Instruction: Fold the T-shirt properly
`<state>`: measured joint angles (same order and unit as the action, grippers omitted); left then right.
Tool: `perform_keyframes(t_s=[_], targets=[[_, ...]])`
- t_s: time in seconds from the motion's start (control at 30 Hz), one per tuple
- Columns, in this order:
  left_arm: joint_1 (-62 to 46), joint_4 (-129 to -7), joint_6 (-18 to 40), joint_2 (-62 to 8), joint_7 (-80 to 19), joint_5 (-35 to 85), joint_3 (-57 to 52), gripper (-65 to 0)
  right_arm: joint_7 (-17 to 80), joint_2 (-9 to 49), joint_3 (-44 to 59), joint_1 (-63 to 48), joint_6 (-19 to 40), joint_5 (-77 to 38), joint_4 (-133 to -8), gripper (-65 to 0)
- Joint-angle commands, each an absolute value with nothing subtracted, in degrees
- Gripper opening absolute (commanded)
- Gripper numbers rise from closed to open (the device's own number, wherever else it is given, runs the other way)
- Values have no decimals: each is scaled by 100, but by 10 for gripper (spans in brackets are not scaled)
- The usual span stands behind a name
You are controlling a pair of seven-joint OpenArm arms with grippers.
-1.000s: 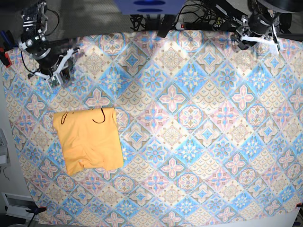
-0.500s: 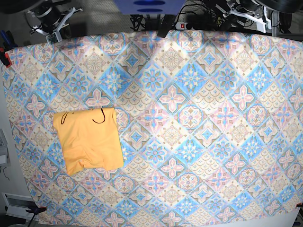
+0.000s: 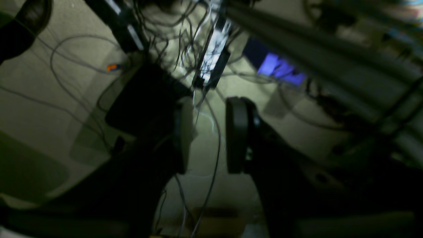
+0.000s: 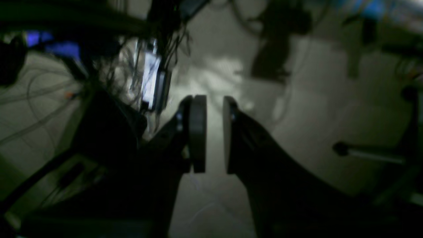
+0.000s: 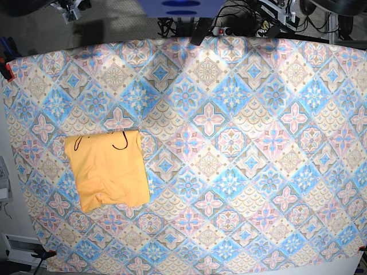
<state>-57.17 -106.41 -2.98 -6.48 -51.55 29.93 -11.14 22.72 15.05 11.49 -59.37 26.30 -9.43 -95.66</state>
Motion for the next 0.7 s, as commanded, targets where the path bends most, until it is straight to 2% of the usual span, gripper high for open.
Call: perform_keyframes(t_s=[0.0, 0.1, 0.33, 0.5, 0.67], targets=[[-5692, -10580, -303, -681, -5121, 2914, -1130, -496, 2202, 1534, 1103, -6026, 2651, -980, -9490, -565], [-5481, -10167, -303, -681, -5112, 2765, -901, -498, 2185, 1543, 848, -5974, 2651, -980, -9033, -565], [-4716, -9086, -303, -681, -5095, 2527, -488, -523, 2185, 1543, 426, -4936, 2651, -980, -7749, -565], [-4391, -8409, -330, -787, -4611, 2510, 22, -527, 2141, 1543, 418, -4505, 2651, -971, -7064, -565], [-4145, -7644, -338, -848, -4171, 2510, 479, -527, 1587, 1534, 409, -4497, 2651, -971, -6615, -565]])
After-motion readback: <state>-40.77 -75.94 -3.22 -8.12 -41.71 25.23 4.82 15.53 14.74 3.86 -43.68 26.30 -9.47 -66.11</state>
